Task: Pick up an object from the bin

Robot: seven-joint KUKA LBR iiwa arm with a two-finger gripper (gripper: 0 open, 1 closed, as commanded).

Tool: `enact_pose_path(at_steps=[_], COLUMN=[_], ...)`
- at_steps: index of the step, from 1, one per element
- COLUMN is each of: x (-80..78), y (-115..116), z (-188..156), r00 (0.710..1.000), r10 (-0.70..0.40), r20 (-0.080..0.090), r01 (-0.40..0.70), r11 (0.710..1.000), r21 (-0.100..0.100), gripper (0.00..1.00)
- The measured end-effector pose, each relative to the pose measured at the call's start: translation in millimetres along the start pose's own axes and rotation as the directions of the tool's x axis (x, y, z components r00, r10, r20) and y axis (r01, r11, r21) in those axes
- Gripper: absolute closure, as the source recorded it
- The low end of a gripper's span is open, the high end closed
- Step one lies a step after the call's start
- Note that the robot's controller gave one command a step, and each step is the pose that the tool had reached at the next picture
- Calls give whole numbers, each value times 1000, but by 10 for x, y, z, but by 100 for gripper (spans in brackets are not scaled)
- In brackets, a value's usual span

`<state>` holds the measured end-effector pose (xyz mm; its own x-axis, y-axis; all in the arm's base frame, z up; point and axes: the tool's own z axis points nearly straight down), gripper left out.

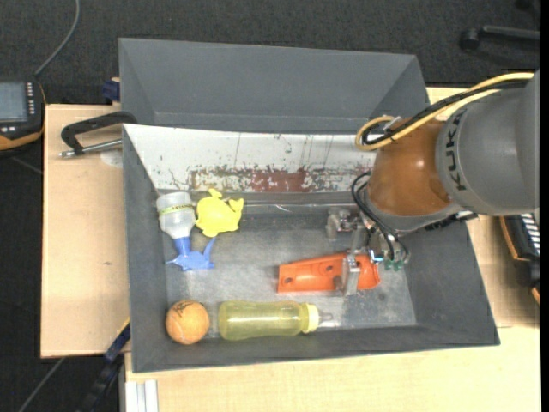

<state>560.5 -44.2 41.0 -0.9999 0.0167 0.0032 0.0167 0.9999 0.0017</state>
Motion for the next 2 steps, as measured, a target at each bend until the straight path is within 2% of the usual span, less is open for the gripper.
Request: enact_pose_path(at_steps=[1, 2], x=[-28, 282], y=[89, -135], z=[-360, -315], r00=[1000, 988], r10=[6, 154], r20=[9, 3], r01=[-6, -154], r11=[1000, 988], r21=[-2, -2], gripper=[0, 0])
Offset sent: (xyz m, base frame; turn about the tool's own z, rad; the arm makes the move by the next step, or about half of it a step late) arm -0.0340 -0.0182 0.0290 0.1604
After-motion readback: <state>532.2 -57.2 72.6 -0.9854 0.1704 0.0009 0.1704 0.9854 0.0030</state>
